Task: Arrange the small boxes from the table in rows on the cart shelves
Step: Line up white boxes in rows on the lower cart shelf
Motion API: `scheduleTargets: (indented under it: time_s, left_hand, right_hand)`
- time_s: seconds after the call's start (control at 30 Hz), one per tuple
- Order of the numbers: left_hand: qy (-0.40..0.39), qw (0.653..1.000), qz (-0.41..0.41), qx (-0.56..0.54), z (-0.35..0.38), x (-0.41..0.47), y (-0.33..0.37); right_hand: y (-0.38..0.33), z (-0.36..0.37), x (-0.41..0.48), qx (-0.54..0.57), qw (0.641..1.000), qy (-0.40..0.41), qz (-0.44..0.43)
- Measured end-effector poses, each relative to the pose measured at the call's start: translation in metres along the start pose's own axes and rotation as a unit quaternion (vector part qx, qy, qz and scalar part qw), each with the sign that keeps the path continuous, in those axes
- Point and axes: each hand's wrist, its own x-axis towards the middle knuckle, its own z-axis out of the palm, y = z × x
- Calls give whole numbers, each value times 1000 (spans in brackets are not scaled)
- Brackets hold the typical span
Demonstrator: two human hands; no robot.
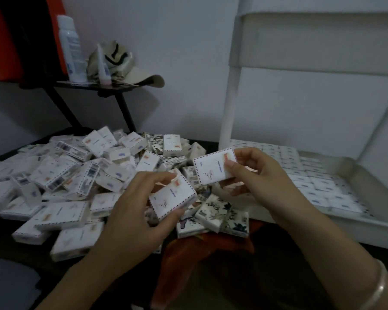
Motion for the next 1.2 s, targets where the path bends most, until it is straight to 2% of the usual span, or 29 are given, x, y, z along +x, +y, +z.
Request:
scheduleTargets:
  time_s: [0.2, 0.33, 0.43, 0.5, 0.57, 0.63, 0.73, 0.8, 0.87, 1.0, 1.1, 1.2]
  left_hand:
    - [-67, 995, 26, -68, 42, 34, 38]
    - [-104, 989, 66, -80, 69, 61, 69]
    - [-128, 984, 45, -116, 93, 80, 86]
    - [-151, 969, -14, -193, 107, 95, 96]
    - [-175, 934, -113, -290, 118, 109, 104]
    - [-168, 911, -179, -332, 127, 123, 110]
    - [-131, 904, -219, -342, 139, 143, 108]
    - [-122, 906, -224, -339, 145, 158, 104]
    - [-106, 904, -235, -341, 152, 171, 101]
    - [-66, 896, -252, -360, 177, 204, 97]
    - [-68, 899, -260, -345, 207, 229, 92]
    - [-80, 899, -259, -345, 243, 249, 86]
  right_hand:
    - [6, -73, -5, 24, 997, 68, 4]
    - [15, -130, 20, -14, 983, 184, -14]
    - [29, -170, 47, -53, 968, 243, 1]
    - [39, -192, 65, -91, 960, 263, 22]
    - [45, -207, 82, -151, 951, 268, 31]
    - [50, -216, 97, -284, 926, 250, 8]
    - [60, -222, 115, -484, 854, 186, -41]
    - [69, -225, 126, -523, 837, 153, -46]
    - [79, -228, 134, -510, 852, 113, -37]
    - [87, -227, 135, -337, 939, 55, 25]
    - [89, -227, 132, -245, 966, 40, 72]
    - [95, -227, 131, -186, 976, 40, 104]
